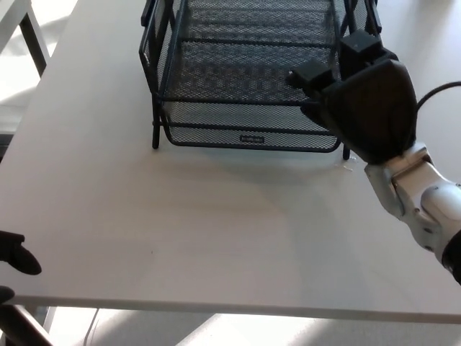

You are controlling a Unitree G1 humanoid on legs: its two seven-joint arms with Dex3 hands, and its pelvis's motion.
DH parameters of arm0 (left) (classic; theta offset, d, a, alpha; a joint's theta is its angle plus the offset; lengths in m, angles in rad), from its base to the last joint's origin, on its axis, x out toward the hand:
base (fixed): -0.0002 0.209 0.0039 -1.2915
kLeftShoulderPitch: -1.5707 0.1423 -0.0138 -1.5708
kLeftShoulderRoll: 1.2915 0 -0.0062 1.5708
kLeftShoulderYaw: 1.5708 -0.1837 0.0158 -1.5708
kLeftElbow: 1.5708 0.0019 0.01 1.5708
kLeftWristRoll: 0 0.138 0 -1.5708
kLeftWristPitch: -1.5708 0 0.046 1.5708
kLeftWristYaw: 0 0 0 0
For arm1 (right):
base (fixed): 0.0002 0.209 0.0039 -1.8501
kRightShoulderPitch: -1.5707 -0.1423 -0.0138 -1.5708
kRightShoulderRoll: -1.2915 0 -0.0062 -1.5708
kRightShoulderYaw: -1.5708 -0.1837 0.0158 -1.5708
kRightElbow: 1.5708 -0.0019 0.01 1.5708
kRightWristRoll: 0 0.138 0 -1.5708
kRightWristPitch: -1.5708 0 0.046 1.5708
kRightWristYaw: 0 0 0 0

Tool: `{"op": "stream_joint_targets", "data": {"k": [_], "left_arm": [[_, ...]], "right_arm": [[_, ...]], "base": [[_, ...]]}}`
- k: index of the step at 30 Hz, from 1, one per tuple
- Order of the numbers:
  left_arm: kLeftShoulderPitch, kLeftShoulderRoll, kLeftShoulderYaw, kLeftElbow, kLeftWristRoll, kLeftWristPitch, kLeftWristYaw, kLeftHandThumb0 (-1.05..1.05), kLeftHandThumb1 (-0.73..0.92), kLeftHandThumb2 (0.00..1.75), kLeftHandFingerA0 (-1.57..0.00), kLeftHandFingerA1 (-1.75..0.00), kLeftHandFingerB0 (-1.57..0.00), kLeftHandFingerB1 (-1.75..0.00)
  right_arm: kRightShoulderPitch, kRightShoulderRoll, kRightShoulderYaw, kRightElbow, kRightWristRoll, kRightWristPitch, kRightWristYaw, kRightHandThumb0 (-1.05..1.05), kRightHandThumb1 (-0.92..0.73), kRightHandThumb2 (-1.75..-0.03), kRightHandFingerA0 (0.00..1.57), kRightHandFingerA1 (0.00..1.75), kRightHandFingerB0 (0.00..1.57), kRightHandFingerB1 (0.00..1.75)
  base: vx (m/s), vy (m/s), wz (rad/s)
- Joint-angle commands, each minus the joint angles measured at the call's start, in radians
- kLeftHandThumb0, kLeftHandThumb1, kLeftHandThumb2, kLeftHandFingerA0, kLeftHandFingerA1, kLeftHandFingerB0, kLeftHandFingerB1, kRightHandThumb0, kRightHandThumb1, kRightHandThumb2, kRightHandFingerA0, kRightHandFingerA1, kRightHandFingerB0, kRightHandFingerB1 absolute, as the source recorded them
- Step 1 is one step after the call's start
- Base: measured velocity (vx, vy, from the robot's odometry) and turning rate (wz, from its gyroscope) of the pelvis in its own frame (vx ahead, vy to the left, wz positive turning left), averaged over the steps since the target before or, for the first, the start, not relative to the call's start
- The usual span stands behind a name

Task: The robot uses its right hand to grab the drawer kept on the middle of the desk and pull it out towards the robot

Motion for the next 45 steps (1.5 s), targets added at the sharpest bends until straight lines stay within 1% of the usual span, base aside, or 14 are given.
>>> {"op": "stream_joint_targets", "data": {"k": [1,6,7,10,11,12,22,24,30,32,33,37,38,45], "left_arm": [[0.001,0.016,0.01,0.001,0.008,-0.004,-0.018,-0.29,0.57,0.57,-0.79,-0.86,-0.82,-0.6],[0.006,0.013,0.012,-0.001,0.007,-0.004,-0.019,-0.28,0.57,0.56,-0.79,-0.91,-0.83,-0.62],[0.006,0.012,0.012,0.0,0.011,-0.01,-0.014,-0.28,0.56,0.56,-0.8,-0.88,-0.84,-0.61],[0.004,0.011,0.012,0.006,0.005,-0.013,-0.016,-0.28,0.57,0.57,-0.79,-0.87,-0.83,-0.61],[0.003,0.011,0.011,0.007,0.01,-0.011,-0.014,-0.28,0.57,0.56,-0.79,-0.88,-0.83,-0.61],[0.003,0.013,0.01,0.008,0.011,-0.009,-0.016,-0.28,0.57,0.56,-0.78,-0.88,-0.82,-0.61],[0.01,0.015,0.014,0.014,0.015,-0.02,-0.014,-0.29,0.57,0.56,-0.78,-0.89,-0.82,-0.61],[0.01,0.017,0.014,0.014,0.015,-0.018,-0.018,-0.3,0.58,0.57,-0.78,-0.89,-0.81,-0.61],[0.008,0.016,0.013,0.02,0.02,-0.019,-0.014,-0.29,0.57,0.57,-0.78,-0.88,-0.82,-0.61],[0.014,0.02,0.016,0.007,0.016,-0.007,-0.026,-0.29,0.58,0.57,-0.77,-0.86,-0.81,-0.61],[0.016,0.019,0.017,0.006,0.016,-0.007,-0.023,-0.29,0.57,0.57,-0.78,-0.86,-0.82,-0.6],[0.017,0.017,0.018,0.004,0.016,-0.008,-0.021,-0.29,0.57,0.57,-0.77,-0.86,-0.82,-0.6],[0.017,0.017,0.018,0.004,0.015,-0.01,-0.021,-0.29,0.57,0.57,-0.77,-0.87,-0.82,-0.61],[0.017,0.009,0.016,0.01,0.013,-0.015,-0.015,-0.28,0.57,0.57,-0.79,-0.87,-0.82,-0.6]], "right_arm": [[0.105,-0.061,-0.033,-0.137,-0.037,0.007,-0.063,-0.44,-0.56,-0.57,0.89,1.54,0.91,0.68],[0.231,-0.118,-0.084,-0.337,-0.059,0.033,-0.018,-0.44,-0.56,-0.61,0.9,1.47,0.9,0.67],[0.256,-0.127,-0.097,-0.374,-0.051,0.024,-0.006,-0.53,-0.42,-0.83,1.03,1.26,0.85,0.73],[0.302,-0.141,-0.121,-0.425,-0.056,-0.005,-0.038,-0.49,-0.37,-0.81,1.05,1.27,0.85,0.73],[0.319,-0.151,-0.128,-0.445,-0.06,-0.015,-0.041,-0.4,-0.55,-0.6,0.91,1.47,0.91,0.66],[0.339,-0.156,-0.137,-0.472,-0.062,-0.013,-0.029,-0.5,-0.4,-0.83,1.05,1.27,0.87,0.75],[0.461,-0.16,-0.186,-0.598,-0.104,-0.006,0.013,-0.51,-0.46,-0.87,1.02,1.24,0.82,0.77],[0.462,-0.158,-0.188,-0.593,-0.115,-0.007,0.005,-0.41,-0.6,-0.59,0.91,1.39,0.89,0.69],[0.458,-0.136,-0.197,-0.584,-0.107,-0.024,0.02,-0.39,-0.58,-0.6,0.91,1.39,0.89,0.66],[0.466,-0.125,-0.204,-0.596,-0.092,-0.013,0.068,-0.4,-0.64,-0.6,0.85,1.03,0.75,0.45],[0.482,-0.122,-0.209,-0.627,-0.077,0.014,0.153,-0.51,-0.65,-0.59,0.49,0.51,0.28,0.32],[0.508,-0.12,-0.22,-0.685,-0.062,0.062,0.306,-0.54,-0.58,-0.59,0.16,0.4,0.09,0.3],[0.515,-0.114,-0.225,-0.7,-0.053,0.079,0.343,-0.36,-0.4,-0.95,0.0,0.51,0.0,0.52],[0.536,-0.109,-0.24,-0.757,-0.079,0.166,0.482,-0.94,-0.5,-0.73,0.0,0.0,0.0,0.01]], "base": [[0.0,0.0,0.0],[0.0,0.0,0.0],[0.0,0.0,0.0],[0.0,0.0,0.0],[0.0,0.0,0.0],[0.0,0.0,0.0],[0.0,0.0,0.0],[0.0,0.0,0.0],[0.0,0.0,0.0],[0.0,0.0,0.0],[0.0,0.0,0.0],[0.0,0.0,0.0],[0.0,0.0,0.0],[0.0,0.0,0.0]]}}
